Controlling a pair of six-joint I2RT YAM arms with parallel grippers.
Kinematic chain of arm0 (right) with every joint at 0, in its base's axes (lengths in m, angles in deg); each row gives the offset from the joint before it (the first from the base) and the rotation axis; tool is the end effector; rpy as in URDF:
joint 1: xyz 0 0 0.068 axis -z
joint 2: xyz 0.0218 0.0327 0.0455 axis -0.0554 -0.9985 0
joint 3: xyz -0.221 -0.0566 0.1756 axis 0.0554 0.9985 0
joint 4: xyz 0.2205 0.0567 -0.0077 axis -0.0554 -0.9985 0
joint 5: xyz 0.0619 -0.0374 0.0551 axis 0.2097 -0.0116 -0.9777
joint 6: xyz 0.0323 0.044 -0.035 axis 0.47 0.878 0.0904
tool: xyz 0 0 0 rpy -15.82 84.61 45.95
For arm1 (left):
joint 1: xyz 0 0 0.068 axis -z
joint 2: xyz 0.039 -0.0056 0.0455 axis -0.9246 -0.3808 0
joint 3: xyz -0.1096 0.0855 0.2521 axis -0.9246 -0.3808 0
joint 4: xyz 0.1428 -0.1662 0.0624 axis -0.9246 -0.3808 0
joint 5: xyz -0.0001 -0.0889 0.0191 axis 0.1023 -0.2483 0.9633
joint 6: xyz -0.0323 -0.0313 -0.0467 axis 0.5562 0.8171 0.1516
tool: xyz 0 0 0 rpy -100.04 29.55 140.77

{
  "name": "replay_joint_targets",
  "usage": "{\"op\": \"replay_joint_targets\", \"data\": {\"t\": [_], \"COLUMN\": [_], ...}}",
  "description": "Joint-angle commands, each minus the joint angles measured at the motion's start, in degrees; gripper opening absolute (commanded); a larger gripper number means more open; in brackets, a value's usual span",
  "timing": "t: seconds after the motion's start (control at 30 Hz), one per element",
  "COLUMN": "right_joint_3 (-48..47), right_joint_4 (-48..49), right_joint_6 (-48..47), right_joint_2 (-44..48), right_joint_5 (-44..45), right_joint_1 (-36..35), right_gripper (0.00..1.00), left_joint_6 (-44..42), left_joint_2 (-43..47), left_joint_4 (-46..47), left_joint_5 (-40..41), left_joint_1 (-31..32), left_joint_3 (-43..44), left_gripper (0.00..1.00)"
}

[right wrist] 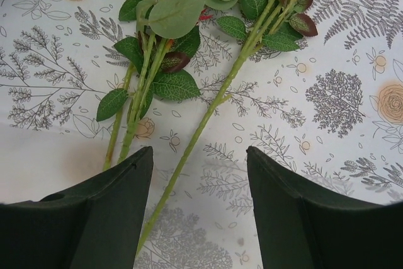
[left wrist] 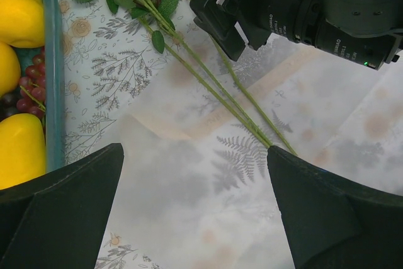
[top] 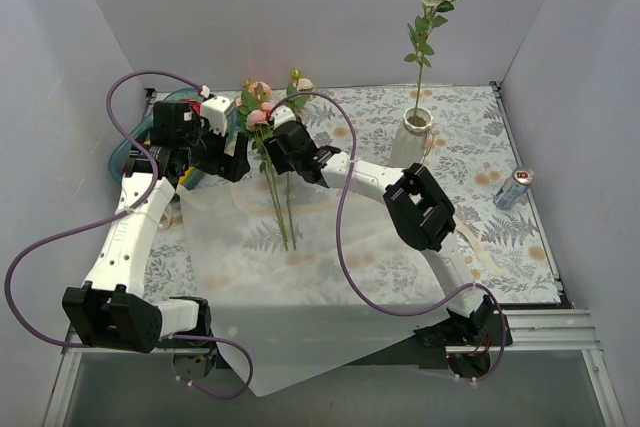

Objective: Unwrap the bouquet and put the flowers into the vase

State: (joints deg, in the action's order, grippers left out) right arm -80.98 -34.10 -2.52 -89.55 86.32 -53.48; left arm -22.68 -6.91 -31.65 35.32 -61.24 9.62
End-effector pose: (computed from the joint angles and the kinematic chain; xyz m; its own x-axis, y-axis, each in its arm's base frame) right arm 0.3412 0.3816 0.2309 -0.3842 -0.2862 -0.8778 -0.4668 0.8805 -0.0827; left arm 0.2186 -0.0422 0.3653 -0.7792 -0.3032 -0.5485 0.0306 0.8558 -0.5165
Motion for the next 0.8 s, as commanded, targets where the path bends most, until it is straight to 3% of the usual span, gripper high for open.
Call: {"op": "replay_joint_targets", "data": {"t": [0.0, 0.33, 0.67, 0.77], "right_joint_3": [-1.2, -2.4, 0.1, -0.1], "right_joint_4": [3.4, 4.3, 6.7, 6.4], "right_joint_6": [2.2, 5.8, 6.9, 7.4], "right_joint_2": [-2.0, -5.7, -6.8, -7.5], "right_joint_5": [0.9, 3.1, 2.7, 2.5], "right_joint_1": [0.0, -0.1, -0.1, -0.1], "right_gripper": [0.69, 0.68, 0.56, 0.48], "left_joint_6": [-0.6, -1.6, -2.4, -2.8], "left_joint_2": [2.4, 2.8, 3.5, 3.4], "left_joint_4": [0.9, 0.8, 0.9, 1.1], "left_joint_5": [-0.2, 0.2, 0.6, 0.7], "left_joint_1": [-0.1, -0.1, -0.2, -0.2], "left_joint_3": [0.2, 0.1, -0.9, -1.0], "left_gripper": [0.98, 0.98, 0.98, 0.98]}}
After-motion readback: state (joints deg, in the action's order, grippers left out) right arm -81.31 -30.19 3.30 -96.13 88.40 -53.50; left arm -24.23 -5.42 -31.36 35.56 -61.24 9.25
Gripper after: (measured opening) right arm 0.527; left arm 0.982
